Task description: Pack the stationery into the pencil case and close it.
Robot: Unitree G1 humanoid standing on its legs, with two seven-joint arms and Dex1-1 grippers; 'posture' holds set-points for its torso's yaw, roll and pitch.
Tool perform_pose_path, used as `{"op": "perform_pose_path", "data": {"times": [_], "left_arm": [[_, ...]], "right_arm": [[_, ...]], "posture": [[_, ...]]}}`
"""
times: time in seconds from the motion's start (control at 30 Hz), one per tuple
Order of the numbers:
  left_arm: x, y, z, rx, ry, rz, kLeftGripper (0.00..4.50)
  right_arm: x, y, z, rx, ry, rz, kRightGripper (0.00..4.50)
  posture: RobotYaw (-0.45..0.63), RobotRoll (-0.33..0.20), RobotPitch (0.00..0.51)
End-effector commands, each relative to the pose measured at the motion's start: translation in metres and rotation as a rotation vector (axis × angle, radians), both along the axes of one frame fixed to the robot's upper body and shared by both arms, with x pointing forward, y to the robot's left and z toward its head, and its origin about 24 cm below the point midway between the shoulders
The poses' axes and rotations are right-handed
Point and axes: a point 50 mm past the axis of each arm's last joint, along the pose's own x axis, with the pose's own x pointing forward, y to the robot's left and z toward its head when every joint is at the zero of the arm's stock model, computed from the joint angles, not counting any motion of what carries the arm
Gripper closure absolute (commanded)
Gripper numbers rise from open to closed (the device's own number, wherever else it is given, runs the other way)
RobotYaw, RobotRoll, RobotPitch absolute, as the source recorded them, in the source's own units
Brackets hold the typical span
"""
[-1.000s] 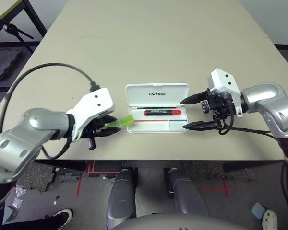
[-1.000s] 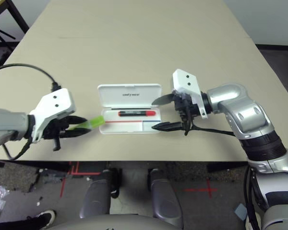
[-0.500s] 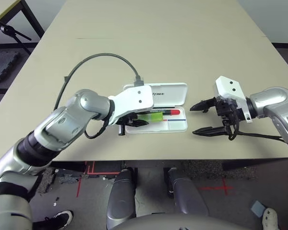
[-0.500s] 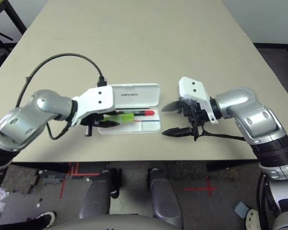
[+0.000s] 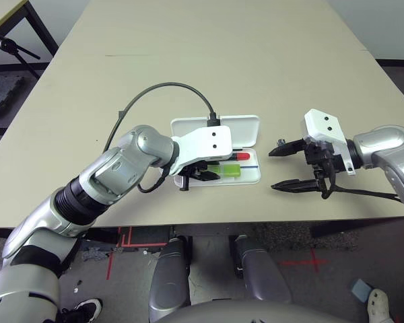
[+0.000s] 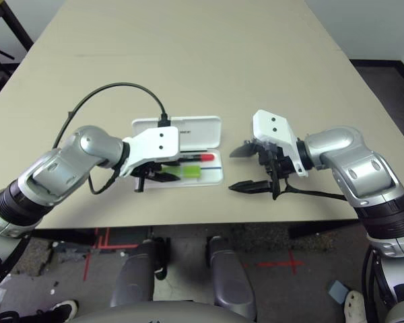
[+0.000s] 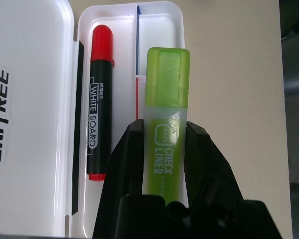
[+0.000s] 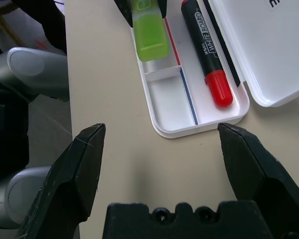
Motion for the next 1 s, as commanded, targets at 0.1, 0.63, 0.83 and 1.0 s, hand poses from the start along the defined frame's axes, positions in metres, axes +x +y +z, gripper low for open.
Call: {"op": "perform_pose_path", "data": {"times": [0.1,0.63,0.83,1.0], "left_arm": [[-0.004,0.003,-0.004,0.023,0.018,-0.004,2.67],[-0.014,0.06,0.035,-0.035,-0.081,0.103,0.02],[-0.021,0.081,0.043,-0.042,-0.093,0.157,0.02],[-0.022,0.08,0.038,-0.055,-0.088,0.164,0.02]], "right_arm": [[-0.001,0.001,-0.001,-0.004,-0.008,0.008,0.0],[-0.002,-0.009,0.005,0.013,0.01,-0.04,0.0],[0.0,-0.017,0.014,0.057,0.02,-0.24,0.0],[0.014,-0.026,0.023,0.177,-0.033,-0.543,0.0]], "posture": [[-0.08,0.0,0.186],[-0.07,0.0,0.181],[-0.07,0.0,0.188],[-0.08,0.0,0.189]]}}
